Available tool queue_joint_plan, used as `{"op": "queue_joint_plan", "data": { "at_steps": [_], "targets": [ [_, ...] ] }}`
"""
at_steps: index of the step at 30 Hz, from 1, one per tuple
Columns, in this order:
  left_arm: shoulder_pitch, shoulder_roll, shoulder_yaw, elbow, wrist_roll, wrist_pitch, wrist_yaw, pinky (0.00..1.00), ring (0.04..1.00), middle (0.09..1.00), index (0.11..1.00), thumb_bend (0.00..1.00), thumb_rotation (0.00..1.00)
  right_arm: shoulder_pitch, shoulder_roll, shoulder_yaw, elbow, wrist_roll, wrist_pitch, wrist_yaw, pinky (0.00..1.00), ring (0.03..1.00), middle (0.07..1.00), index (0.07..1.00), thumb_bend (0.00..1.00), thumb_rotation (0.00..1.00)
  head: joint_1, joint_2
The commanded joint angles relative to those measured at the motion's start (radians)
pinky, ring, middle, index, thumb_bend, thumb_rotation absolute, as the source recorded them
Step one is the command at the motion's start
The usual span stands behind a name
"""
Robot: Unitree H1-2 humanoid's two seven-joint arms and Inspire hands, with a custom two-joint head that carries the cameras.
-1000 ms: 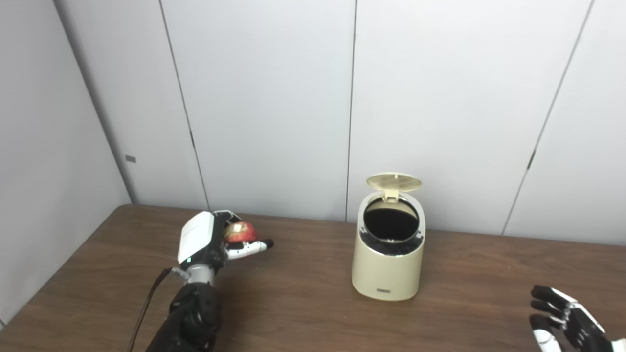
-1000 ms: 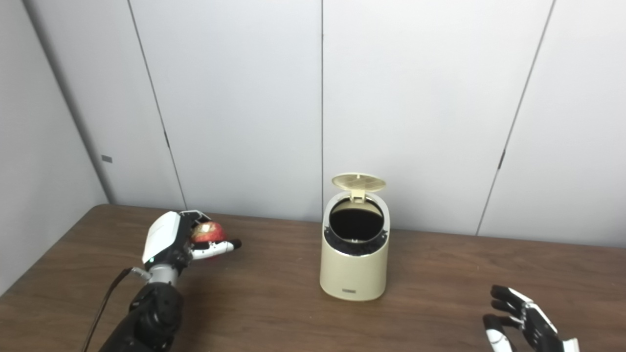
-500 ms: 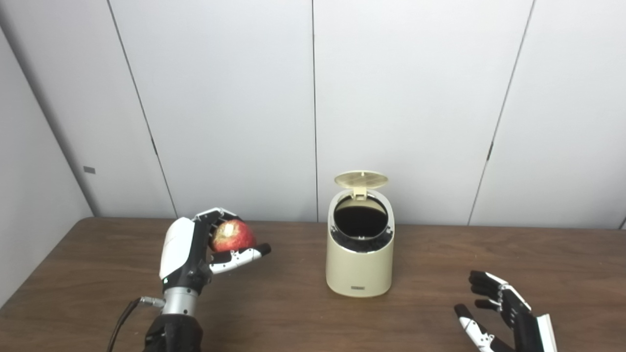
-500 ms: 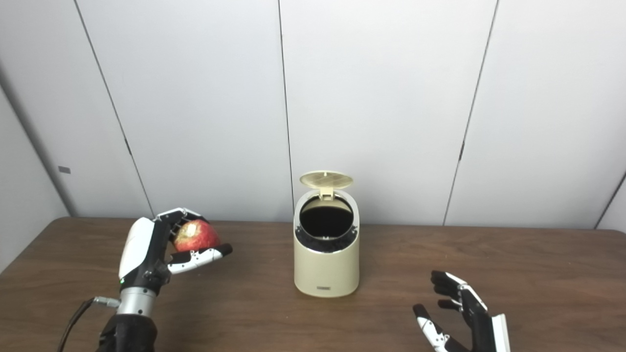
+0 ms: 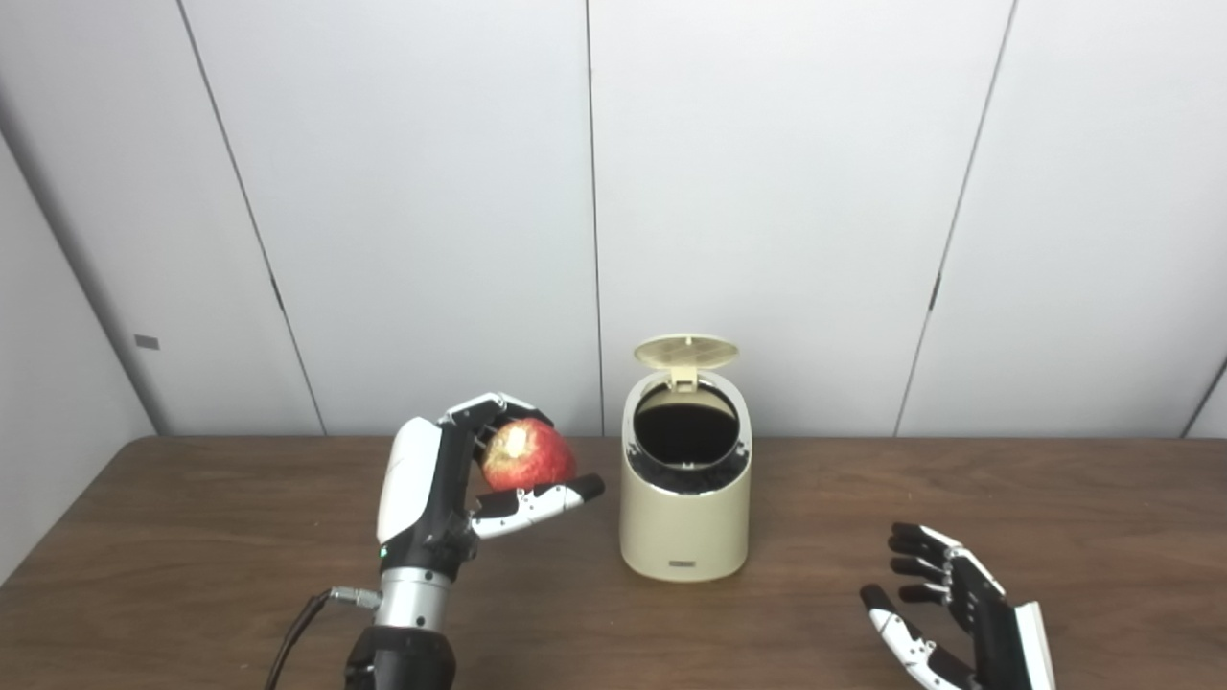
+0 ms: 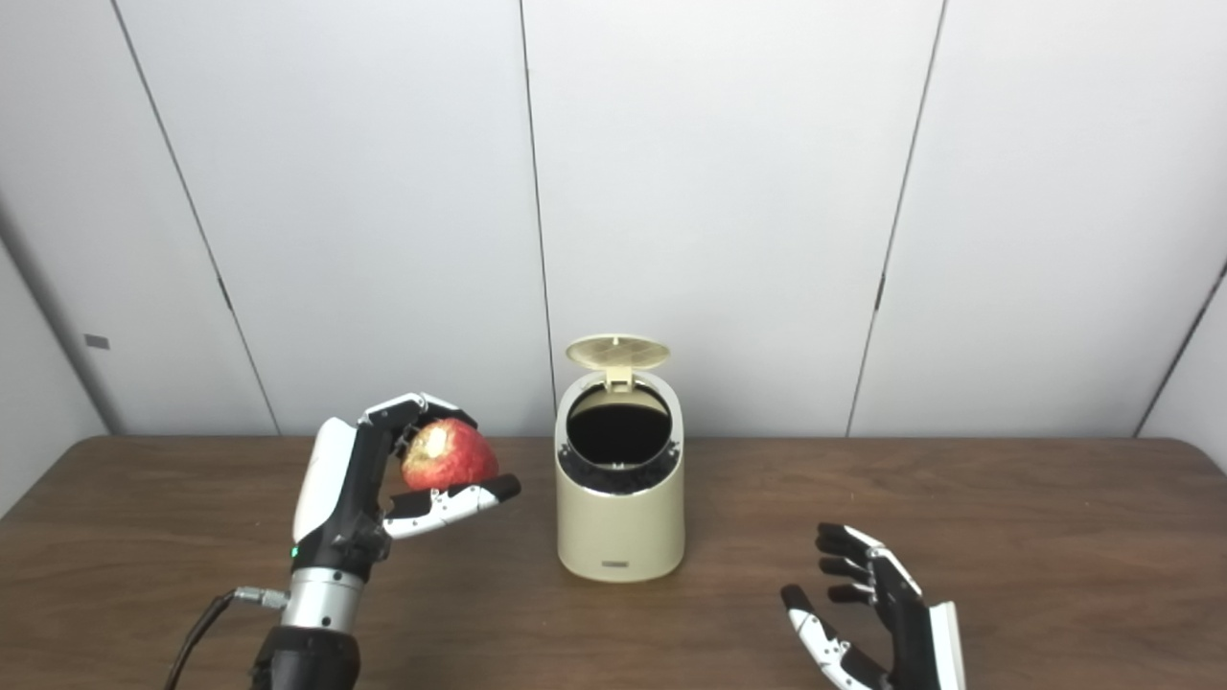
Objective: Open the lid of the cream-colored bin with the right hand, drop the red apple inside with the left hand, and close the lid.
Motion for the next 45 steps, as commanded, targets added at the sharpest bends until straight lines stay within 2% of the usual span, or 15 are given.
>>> {"op": "queue_joint_plan", "data": {
  "at_steps": [1,17,19,21,23,26,31,38,45],
  "targets": [
    [-0.054,-0.027,-0.007,-0.029,-0.008,-0.017,-0.012,0.30,0.419,0.480,0.492,0.50,0.00,-0.004,0.012,0.017,0.033,-0.028,-0.045,-0.027,0.58,0.683,0.711,0.716,0.24,0.26,-0.003,0.002],
    [-0.138,-0.156,-0.060,0.031,0.005,-0.104,-0.016,0.29,0.415,0.491,0.485,0.50,0.00,0.005,0.031,0.054,0.008,-0.057,-0.007,-0.046,0.56,0.678,0.711,0.723,0.25,0.31,-0.048,0.020],
    [-0.155,-0.166,-0.064,0.055,0.013,-0.124,-0.003,0.28,0.409,0.490,0.489,0.50,0.00,0.007,0.034,0.056,0.005,-0.053,-0.016,-0.047,0.56,0.679,0.712,0.724,0.25,0.29,-0.050,0.021],
    [-0.179,-0.174,-0.068,0.110,0.022,-0.177,0.028,0.28,0.401,0.486,0.496,0.50,0.00,0.012,0.037,0.059,-0.003,-0.054,-0.015,-0.047,0.57,0.686,0.717,0.723,0.24,0.27,-0.056,0.030],
    [-0.204,-0.177,-0.073,0.164,0.045,-0.220,0.061,0.28,0.402,0.485,0.499,0.50,0.00,0.017,0.041,0.061,-0.014,-0.059,-0.008,-0.047,0.58,0.694,0.722,0.720,0.25,0.27,-0.058,0.037],
    [-0.241,-0.178,-0.075,0.236,0.069,-0.247,0.090,0.28,0.402,0.482,0.500,0.50,0.00,0.023,0.045,0.062,-0.026,-0.062,-0.006,-0.048,0.58,0.694,0.723,0.716,0.25,0.29,-0.060,0.042],
    [-0.290,-0.178,-0.069,0.323,0.084,-0.220,0.098,0.30,0.412,0.479,0.498,0.50,0.00,0.028,0.049,0.061,-0.039,-0.070,0.005,-0.044,0.59,0.695,0.723,0.717,0.25,0.30,-0.062,0.050],
    [-0.336,-0.176,-0.064,0.424,0.098,-0.219,0.134,0.28,0.403,0.479,0.500,0.50,0.00,0.033,0.054,0.062,-0.053,-0.066,0.018,-0.038,0.57,0.686,0.718,0.721,0.25,0.29,-0.061,0.051],
    [-0.370,-0.152,-0.090,0.520,0.177,-0.244,0.222,0.28,0.400,0.479,0.499,0.50,0.00,0.039,0.063,0.063,-0.070,-0.074,0.031,-0.043,0.57,0.688,0.714,0.716,0.25,0.27,-0.067,0.052]
  ]
}}
